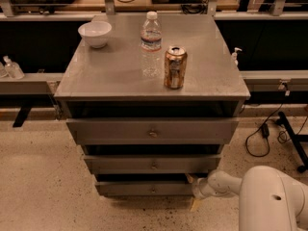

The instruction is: Open bottom drawer

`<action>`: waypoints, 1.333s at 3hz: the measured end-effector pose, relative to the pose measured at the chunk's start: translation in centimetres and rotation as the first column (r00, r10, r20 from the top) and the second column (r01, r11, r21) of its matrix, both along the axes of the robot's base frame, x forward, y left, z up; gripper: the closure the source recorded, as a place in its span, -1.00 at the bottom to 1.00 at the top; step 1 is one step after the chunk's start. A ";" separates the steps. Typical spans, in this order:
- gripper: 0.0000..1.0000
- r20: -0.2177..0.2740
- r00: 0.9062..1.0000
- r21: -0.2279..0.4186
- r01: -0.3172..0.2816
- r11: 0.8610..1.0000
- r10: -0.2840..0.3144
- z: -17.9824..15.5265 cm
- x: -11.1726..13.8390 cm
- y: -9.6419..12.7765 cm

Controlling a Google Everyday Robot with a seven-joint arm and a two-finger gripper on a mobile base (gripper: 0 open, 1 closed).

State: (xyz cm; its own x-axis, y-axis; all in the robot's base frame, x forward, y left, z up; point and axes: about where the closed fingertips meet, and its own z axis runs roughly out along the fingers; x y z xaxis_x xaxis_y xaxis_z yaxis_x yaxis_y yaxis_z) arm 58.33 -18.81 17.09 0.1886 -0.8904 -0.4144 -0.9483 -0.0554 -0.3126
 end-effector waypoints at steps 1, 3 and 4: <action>-0.67 -0.039 0.999 0.007 0.018 1.000 -0.018 -0.7 -0.4 0.2; 0.26 -0.105 0.994 -0.026 0.042 0.999 -0.044 -0.6 -2.8 0.0; 0.36 -0.105 0.994 -0.029 0.039 0.999 -0.042 -0.1 -3.2 0.1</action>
Offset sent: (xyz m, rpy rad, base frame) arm -0.0273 -0.0056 -0.0203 -0.0091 0.1426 -0.0705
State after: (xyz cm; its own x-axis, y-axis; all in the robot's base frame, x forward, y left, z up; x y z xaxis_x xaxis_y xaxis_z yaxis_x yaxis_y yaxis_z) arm 55.15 -18.74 17.01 0.1088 -0.9075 -0.4057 -0.9776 -0.0237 -0.2091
